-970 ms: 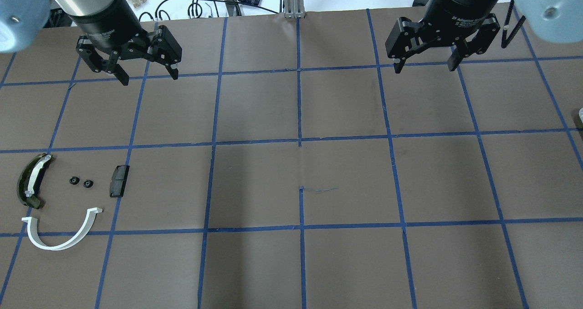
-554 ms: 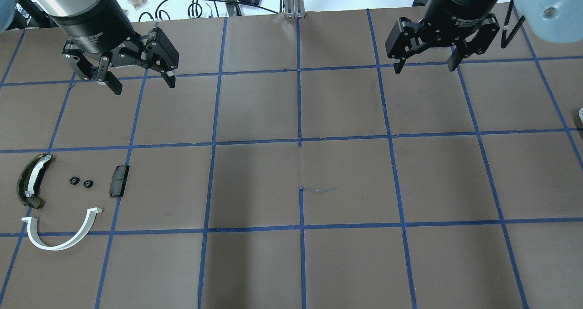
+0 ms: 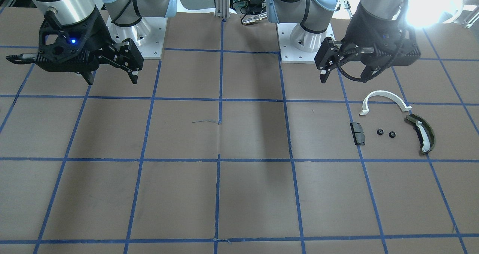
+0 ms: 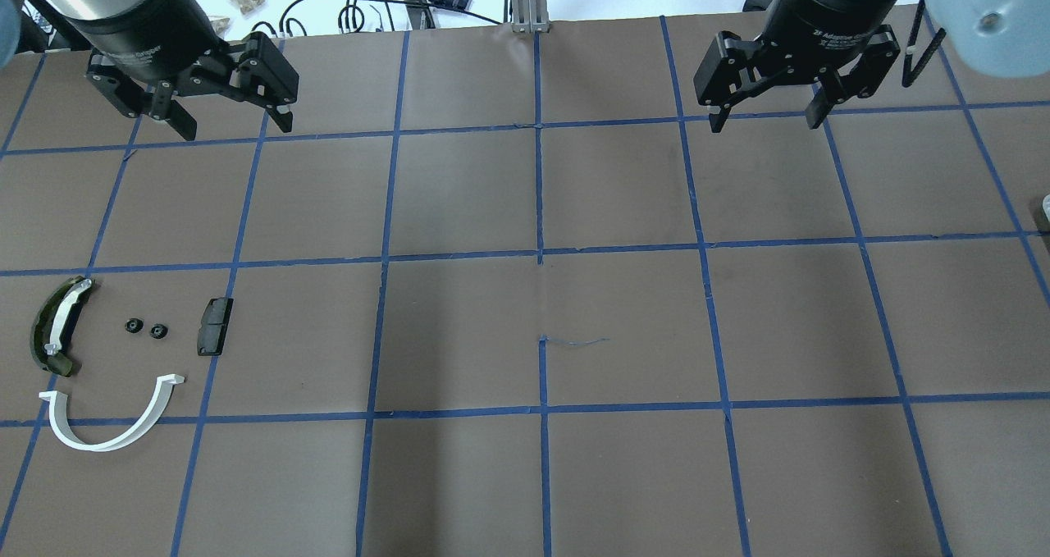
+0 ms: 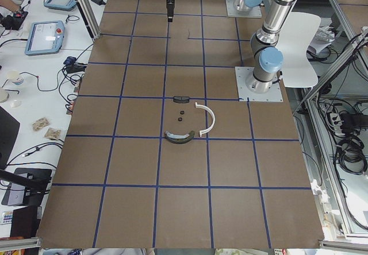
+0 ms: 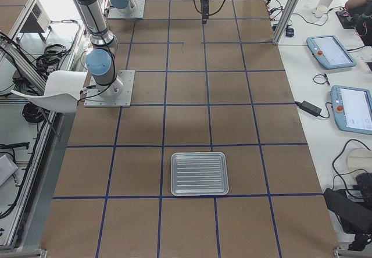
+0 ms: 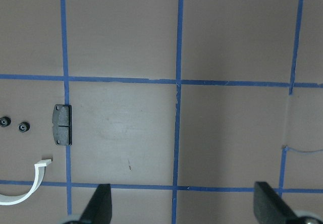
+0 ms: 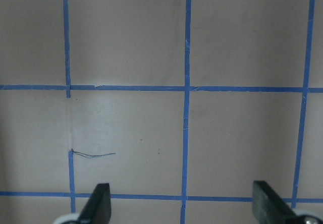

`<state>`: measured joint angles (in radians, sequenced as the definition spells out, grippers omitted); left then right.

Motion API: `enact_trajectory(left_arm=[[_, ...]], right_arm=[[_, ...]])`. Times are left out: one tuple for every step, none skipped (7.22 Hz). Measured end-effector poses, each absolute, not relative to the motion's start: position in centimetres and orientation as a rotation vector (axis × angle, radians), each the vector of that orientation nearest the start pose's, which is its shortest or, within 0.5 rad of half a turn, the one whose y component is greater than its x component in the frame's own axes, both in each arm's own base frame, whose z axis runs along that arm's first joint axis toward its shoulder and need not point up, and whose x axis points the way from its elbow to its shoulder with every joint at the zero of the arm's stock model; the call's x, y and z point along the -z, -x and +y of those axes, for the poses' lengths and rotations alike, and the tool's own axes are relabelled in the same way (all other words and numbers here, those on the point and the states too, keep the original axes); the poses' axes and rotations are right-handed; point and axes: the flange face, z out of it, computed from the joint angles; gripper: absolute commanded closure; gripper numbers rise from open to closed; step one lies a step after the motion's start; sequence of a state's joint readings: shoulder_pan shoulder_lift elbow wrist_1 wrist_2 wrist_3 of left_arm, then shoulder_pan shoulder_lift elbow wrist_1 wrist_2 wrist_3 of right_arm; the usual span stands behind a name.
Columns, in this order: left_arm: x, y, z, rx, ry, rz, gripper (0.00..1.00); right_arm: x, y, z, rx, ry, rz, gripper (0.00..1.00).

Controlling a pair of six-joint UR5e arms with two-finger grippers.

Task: Place bearing gear from tray to pile

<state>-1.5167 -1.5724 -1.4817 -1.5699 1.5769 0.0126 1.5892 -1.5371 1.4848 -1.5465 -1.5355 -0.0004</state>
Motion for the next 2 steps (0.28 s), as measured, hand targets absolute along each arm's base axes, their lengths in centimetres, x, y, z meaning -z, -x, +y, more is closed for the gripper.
enact_trajectory(left_arm=[[-53.18,10.34,-50.71,0.159,0.06,3.126,0.0],[-53.15,10.28,-50.76,0.166,0.057,3.125,0.0]], right_arm=[[-51.11,-14.61,-50.59,0.044,0.03,3.106,0.0],[-51.11,-14.59,-50.6,0.045,0.029,3.106,0.0]])
